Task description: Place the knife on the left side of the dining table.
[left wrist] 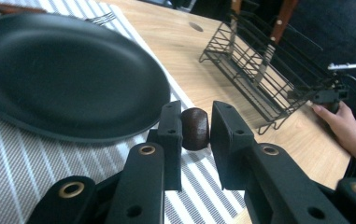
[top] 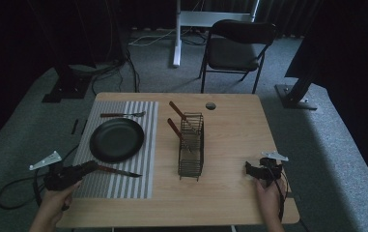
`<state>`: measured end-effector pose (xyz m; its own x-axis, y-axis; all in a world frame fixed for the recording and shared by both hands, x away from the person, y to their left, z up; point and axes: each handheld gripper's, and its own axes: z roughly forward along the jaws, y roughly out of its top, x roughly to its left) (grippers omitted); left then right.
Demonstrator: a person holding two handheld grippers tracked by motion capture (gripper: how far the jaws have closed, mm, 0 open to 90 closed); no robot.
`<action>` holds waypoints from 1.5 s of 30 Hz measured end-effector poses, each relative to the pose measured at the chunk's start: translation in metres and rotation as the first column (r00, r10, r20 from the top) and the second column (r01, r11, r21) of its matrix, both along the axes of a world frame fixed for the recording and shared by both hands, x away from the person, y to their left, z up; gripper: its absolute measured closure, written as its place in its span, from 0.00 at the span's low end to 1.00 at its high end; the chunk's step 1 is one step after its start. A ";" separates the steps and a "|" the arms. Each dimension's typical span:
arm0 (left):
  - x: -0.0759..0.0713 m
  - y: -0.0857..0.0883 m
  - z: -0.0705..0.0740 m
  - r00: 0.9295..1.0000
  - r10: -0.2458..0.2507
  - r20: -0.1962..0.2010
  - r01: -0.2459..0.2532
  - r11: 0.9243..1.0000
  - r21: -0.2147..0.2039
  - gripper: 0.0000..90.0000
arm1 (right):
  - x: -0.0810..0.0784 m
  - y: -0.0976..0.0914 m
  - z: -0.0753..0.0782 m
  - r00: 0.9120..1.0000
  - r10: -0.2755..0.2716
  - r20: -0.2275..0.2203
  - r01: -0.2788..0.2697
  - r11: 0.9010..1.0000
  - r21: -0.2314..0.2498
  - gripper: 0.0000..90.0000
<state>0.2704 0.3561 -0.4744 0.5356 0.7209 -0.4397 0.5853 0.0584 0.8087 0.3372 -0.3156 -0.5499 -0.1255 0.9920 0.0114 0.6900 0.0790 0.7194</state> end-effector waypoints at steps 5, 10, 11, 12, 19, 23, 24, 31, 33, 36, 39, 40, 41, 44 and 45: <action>0.006 0.010 -0.021 0.988 0.112 -0.105 -0.116 0.993 -0.028 0.76 | 0.000 0.000 0.000 1.000 0.000 0.000 0.000 1.000 0.000 0.13; 0.011 0.015 -0.037 0.970 0.167 -0.178 -0.171 0.985 -0.005 0.68 | 0.000 0.000 0.000 1.000 0.000 0.000 0.000 1.000 0.000 0.13; 0.012 0.015 -0.040 0.969 0.173 -0.178 -0.178 0.984 -0.015 0.66 | 0.000 0.000 0.000 1.000 0.000 0.000 0.000 1.000 0.000 0.13; 0.013 0.017 -0.047 0.962 0.190 -0.197 -0.197 0.980 -0.014 0.65 | 0.000 0.000 0.000 1.000 0.000 0.000 0.000 1.000 0.000 0.13; 0.018 0.012 -0.057 0.953 0.227 -0.202 -0.220 0.974 0.056 0.54 | 0.000 0.000 0.000 1.000 0.000 0.000 0.000 1.000 0.000 0.13; 0.022 0.005 -0.061 0.943 0.256 -0.212 -0.235 0.965 0.121 0.46 | 0.000 0.000 0.000 1.000 0.000 0.000 0.000 1.000 0.000 0.13; 0.023 0.004 -0.062 0.938 0.264 -0.223 -0.240 0.962 0.129 0.45 | 0.000 0.000 0.000 1.000 0.000 0.000 0.000 1.000 0.000 0.13; 0.024 -0.003 -0.063 0.930 0.297 -0.216 -0.256 0.946 0.199 0.40 | 0.000 0.000 0.000 1.000 0.000 0.000 0.000 1.000 0.000 0.13; 0.023 -0.014 -0.060 0.922 0.338 -0.187 -0.275 0.915 0.295 0.36 | 0.000 0.000 0.000 1.000 -0.001 0.000 0.001 1.000 0.000 0.13; 0.023 -0.017 -0.060 0.922 0.347 -0.173 -0.279 0.904 0.325 0.33 | 0.000 0.000 0.000 1.000 -0.002 0.000 0.002 1.000 0.000 0.13; 0.022 -0.024 -0.061 0.922 0.356 -0.151 -0.285 0.891 0.354 0.29 | 0.000 0.000 0.000 1.000 -0.002 0.000 0.002 1.000 0.000 0.13; 0.022 -0.026 -0.061 0.924 0.353 -0.149 -0.284 0.892 0.353 0.24 | 0.000 0.000 0.000 1.000 -0.002 0.000 0.002 1.000 0.001 0.13; 0.022 -0.028 -0.061 0.922 0.359 -0.143 -0.288 0.886 0.364 0.21 | 0.000 0.000 0.000 1.000 -0.002 0.000 0.002 1.000 0.001 0.13; 0.020 -0.031 -0.062 0.918 0.372 -0.138 -0.303 0.881 0.363 0.12 | 0.000 0.000 0.000 1.000 -0.002 0.000 0.002 1.000 0.001 0.13; 0.019 -0.032 -0.062 0.918 0.377 -0.121 -0.310 0.874 0.373 0.11 | 0.000 0.000 0.000 1.000 -0.002 0.000 0.002 1.000 0.000 0.13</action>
